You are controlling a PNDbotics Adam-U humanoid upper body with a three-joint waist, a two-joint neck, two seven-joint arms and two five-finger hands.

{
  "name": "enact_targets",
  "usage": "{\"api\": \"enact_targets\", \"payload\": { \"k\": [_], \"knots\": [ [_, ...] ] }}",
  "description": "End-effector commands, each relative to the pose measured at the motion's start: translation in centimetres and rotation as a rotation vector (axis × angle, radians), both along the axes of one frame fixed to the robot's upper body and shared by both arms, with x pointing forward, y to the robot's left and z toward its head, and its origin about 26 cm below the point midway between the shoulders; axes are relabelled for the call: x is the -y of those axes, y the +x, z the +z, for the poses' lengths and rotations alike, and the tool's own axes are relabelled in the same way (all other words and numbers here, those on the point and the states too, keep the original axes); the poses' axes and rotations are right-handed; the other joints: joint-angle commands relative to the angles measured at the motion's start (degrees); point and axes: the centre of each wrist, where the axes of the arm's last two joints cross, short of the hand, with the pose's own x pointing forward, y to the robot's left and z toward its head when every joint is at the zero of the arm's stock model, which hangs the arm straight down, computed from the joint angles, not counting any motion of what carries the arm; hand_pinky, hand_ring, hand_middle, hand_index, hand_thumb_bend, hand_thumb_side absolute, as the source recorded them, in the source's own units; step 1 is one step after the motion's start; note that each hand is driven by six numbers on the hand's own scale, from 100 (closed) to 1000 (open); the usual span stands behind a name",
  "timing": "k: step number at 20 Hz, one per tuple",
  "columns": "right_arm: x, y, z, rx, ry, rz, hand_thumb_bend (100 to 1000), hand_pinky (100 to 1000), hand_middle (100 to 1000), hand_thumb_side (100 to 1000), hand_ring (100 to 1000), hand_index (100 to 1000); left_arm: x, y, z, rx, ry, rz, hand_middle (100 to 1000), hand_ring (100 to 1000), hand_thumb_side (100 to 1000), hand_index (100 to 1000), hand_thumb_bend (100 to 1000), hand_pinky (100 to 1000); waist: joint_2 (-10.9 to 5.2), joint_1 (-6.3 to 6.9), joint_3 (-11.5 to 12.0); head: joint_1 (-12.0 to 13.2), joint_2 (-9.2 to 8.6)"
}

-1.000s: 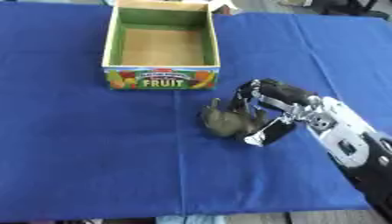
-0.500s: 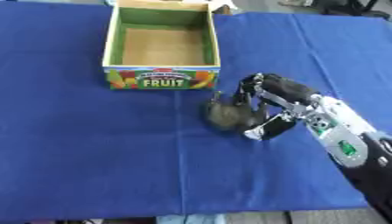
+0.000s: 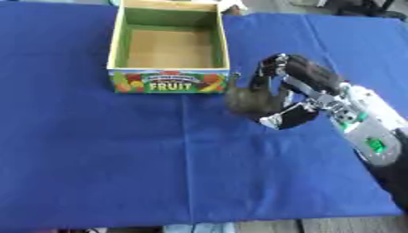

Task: Pick up objects on the table and place them in the box.

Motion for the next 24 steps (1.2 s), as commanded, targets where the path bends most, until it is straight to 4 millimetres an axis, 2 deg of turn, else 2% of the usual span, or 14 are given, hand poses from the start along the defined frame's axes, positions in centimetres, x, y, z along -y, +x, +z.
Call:
{"api": "enact_targets", "payload": {
  "k": [1, 6, 11, 18, 24],
  "knots": [
    [0.6, -0.9, 3.7, 0.096, -0.014, 0.001, 199, 604, 479, 100, 581, 596, -0.2, -0.2, 0.9, 0.024, 0.018, -0.006, 574, 602, 671, 653, 492, 478, -1.23, 0.10, 0.0, 0.2, -0.03],
    [0.6, -1.5, 6.5, 0.172, -0.008, -0.006, 205, 610, 479, 100, 581, 594, -0.2, -0.2, 0.8, 0.022, 0.018, -0.006, 574, 602, 671, 652, 492, 478, -1.29, 0.06, 0.3, 0.2, -0.17],
    [0.6, -0.7, 8.1, 0.213, 0.005, -0.029, 207, 611, 479, 100, 582, 595, 0.0, -0.2, 0.8, 0.022, 0.018, -0.015, 574, 602, 672, 652, 492, 478, -1.29, 0.12, 0.8, 0.0, -0.45],
    [0.4, 2.2, 9.1, 0.230, 0.019, -0.083, 217, 612, 480, 100, 582, 596, 0.4, 0.0, 0.9, 0.025, 0.010, -0.035, 573, 602, 671, 652, 494, 478, -1.20, 0.30, 2.3, -0.7, -0.79],
    [0.1, 5.8, 9.0, 0.242, 0.027, -0.170, 220, 610, 481, 100, 582, 600, 1.6, 0.3, 1.1, 0.028, -0.001, -0.087, 573, 602, 672, 651, 495, 478, -0.95, 0.54, 5.0, -2.5, -1.51]
  ]
}}
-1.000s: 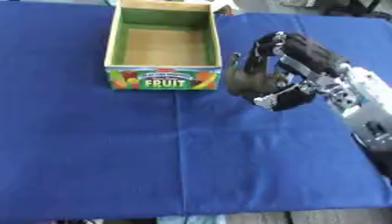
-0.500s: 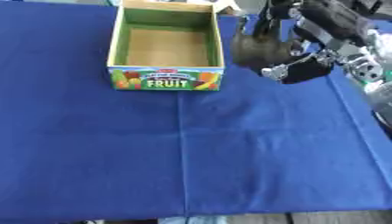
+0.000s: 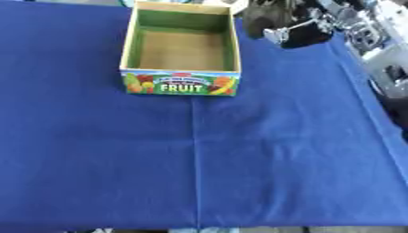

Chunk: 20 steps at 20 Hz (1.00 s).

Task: Pick up objects on the table and place them in the box.

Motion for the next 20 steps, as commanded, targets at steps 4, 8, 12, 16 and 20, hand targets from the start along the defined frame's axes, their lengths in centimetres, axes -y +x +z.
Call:
{"api": "enact_targets", "payload": {
  "k": [4, 8, 12, 16, 20],
  "knots": [
    [0.9, 3.0, 0.3, 0.038, 0.012, -0.112, 219, 609, 481, 100, 581, 600, 1.6, 0.3, 1.4, 0.043, -0.003, -0.081, 573, 602, 669, 651, 497, 478, -0.57, 0.54, 3.1, -2.9, -1.59],
    [1.3, 4.6, -0.8, 0.037, 0.022, -0.177, 217, 604, 481, 100, 581, 603, 2.7, 0.5, 2.0, 0.061, -0.013, -0.128, 573, 602, 666, 651, 498, 479, -0.19, 0.74, 5.8, -4.9, -2.32],
    [1.1, 6.2, -2.4, 0.014, 0.061, -0.243, 214, 596, 480, 100, 580, 603, 3.8, 0.7, 2.2, 0.068, -0.026, -0.175, 573, 602, 668, 651, 499, 479, 0.33, 0.99, 8.5, -7.1, -2.87],
    [0.8, 7.4, -4.4, -0.010, 0.086, -0.299, 214, 594, 483, 100, 584, 610, 4.9, 0.9, 2.6, 0.076, -0.031, -0.227, 572, 602, 667, 651, 499, 479, 0.82, 1.20, 11.2, -9.5, -3.51],
    [0.7, 8.1, -6.6, -0.027, 0.121, -0.358, 216, 590, 499, 100, 594, 637, 5.6, 1.0, 2.8, 0.079, -0.039, -0.263, 572, 602, 669, 650, 499, 479, 1.31, 1.37, 13.0, -11.3, -3.69]
  ]
}}
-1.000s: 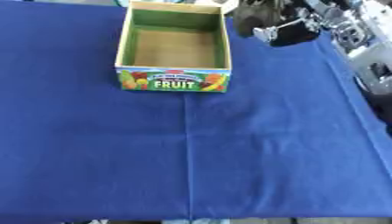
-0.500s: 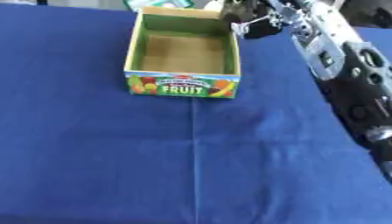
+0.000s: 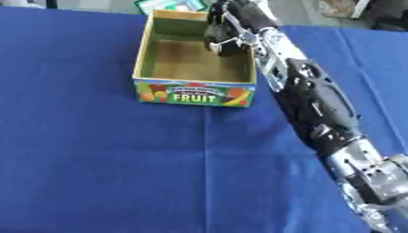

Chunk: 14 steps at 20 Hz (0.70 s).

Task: Pick up objects on the table and place them in the box.

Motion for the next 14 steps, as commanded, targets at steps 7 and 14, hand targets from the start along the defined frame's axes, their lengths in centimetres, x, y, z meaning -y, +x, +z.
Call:
{"api": "enact_targets", "payload": {
  "k": [7, 14],
  "knots": [
    [0.4, 0.8, -2.2, 0.062, 0.068, -0.110, 297, 647, 658, 152, 728, 771, 0.9, -0.1, 1.0, 0.032, 0.005, -0.049, 572, 602, 670, 650, 499, 479, -0.58, 0.46, 1.7, -1.9, -0.57],
    [0.2, 0.7, -2.2, 0.007, 0.029, -0.077, 540, 827, 873, 427, 897, 904, 0.7, -0.1, 0.8, 0.025, 0.008, -0.043, 573, 602, 670, 650, 499, 479, -0.90, 0.34, 1.0, -1.7, -0.43]
  ]
}}
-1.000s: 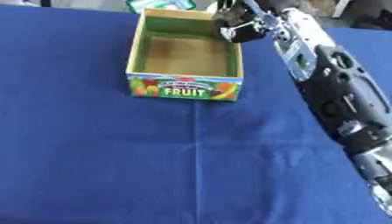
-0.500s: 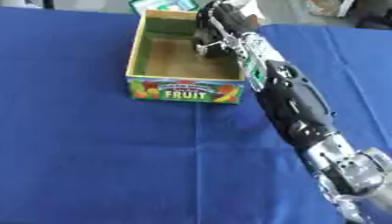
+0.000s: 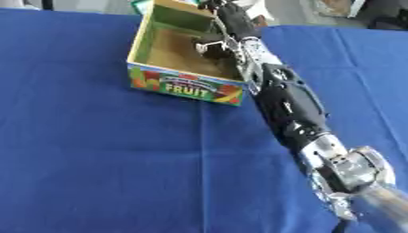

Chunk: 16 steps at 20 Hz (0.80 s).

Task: Pick up objects on the table and place them in the box.

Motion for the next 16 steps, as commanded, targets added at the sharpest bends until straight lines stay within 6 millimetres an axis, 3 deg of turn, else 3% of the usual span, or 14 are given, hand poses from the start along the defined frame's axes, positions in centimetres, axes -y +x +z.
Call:
{"api": "enact_targets", "payload": {
  "k": [1, 3, 8, 15, 16],
  "knots": [
    [-0.6, 0.0, -0.7, -0.051, -0.007, 0.029, 569, 835, 879, 449, 904, 910, -0.2, -0.2, 0.6, 0.023, 0.011, 0.001, 573, 602, 671, 650, 499, 479, -0.82, 0.34, -0.2, 0.1, -0.41],
    [-0.7, -0.2, -0.2, -0.053, -0.010, 0.050, 613, 859, 893, 502, 919, 925, -0.3, -0.2, 0.5, 0.019, 0.012, 0.007, 573, 602, 671, 650, 499, 479, -0.97, 0.31, -0.6, 0.3, -0.34],
    [-1.1, -0.6, 1.8, -0.043, -0.009, 0.113, 627, 866, 896, 541, 921, 932, -0.6, -0.2, 0.2, 0.010, 0.013, 0.022, 573, 602, 671, 649, 499, 479, -1.46, 0.28, -1.8, 1.1, -0.18],
    [-2.0, -2.8, 6.2, 0.078, 0.041, 0.255, 598, 792, 845, 504, 875, 902, -1.4, -0.3, -0.5, -0.010, 0.016, 0.057, 572, 602, 673, 648, 498, 479, -2.31, 0.41, -5.0, 3.4, 0.52],
    [-2.1, -3.4, 6.9, 0.100, 0.062, 0.286, 576, 779, 840, 553, 867, 897, -1.6, -0.3, -0.6, -0.013, 0.016, 0.064, 572, 602, 673, 648, 498, 479, -2.42, 0.39, -5.6, 3.7, 0.63]
  ]
}}
